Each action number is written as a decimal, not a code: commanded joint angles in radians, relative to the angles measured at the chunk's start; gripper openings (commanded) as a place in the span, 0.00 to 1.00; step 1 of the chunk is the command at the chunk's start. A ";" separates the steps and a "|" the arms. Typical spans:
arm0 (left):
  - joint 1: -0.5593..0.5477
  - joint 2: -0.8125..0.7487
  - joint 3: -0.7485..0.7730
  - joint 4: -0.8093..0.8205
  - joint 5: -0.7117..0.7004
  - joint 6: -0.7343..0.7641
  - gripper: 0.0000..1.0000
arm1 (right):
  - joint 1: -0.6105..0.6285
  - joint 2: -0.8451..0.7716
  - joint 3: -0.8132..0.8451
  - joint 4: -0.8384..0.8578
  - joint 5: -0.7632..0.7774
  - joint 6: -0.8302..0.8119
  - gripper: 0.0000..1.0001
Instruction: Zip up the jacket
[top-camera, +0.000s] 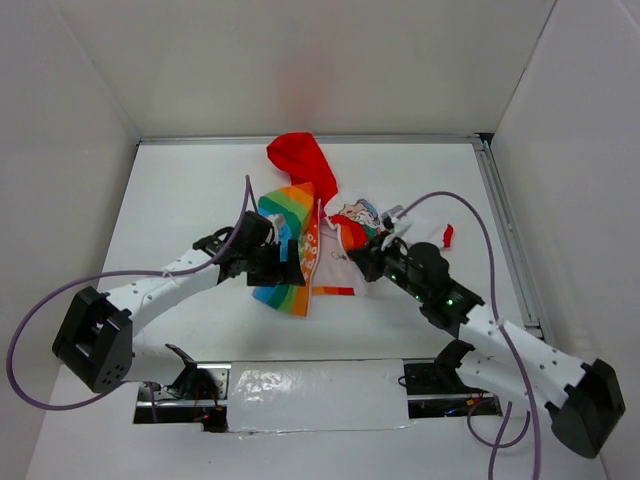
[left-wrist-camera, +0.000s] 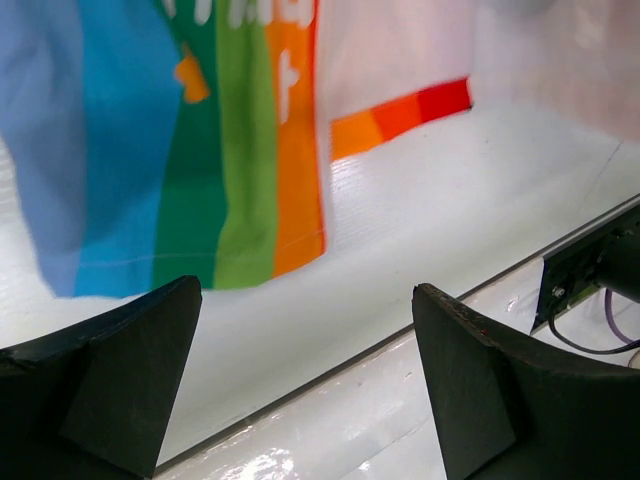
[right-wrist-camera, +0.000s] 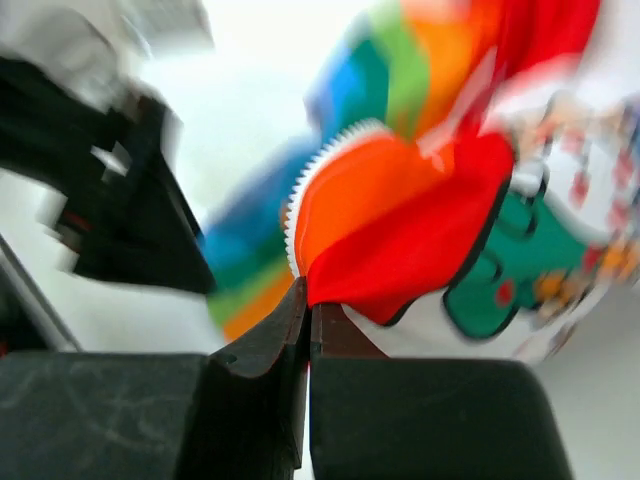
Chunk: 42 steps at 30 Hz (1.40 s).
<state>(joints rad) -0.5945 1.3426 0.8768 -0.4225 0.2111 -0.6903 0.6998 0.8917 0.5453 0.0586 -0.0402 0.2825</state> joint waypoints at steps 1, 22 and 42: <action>-0.011 -0.005 0.045 -0.010 -0.029 -0.023 0.99 | 0.004 -0.137 -0.132 0.383 0.123 -0.106 0.00; -0.045 0.021 -0.033 -0.188 -0.127 0.002 0.85 | -0.098 -0.051 -0.027 0.139 0.134 0.003 0.00; -0.154 0.374 0.137 -0.403 -0.299 -0.166 0.69 | -0.134 -0.037 -0.019 0.113 0.074 0.020 0.00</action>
<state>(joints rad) -0.7349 1.6806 0.9771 -0.7830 -0.0360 -0.8196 0.5774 0.8726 0.4789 0.1837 0.0437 0.2977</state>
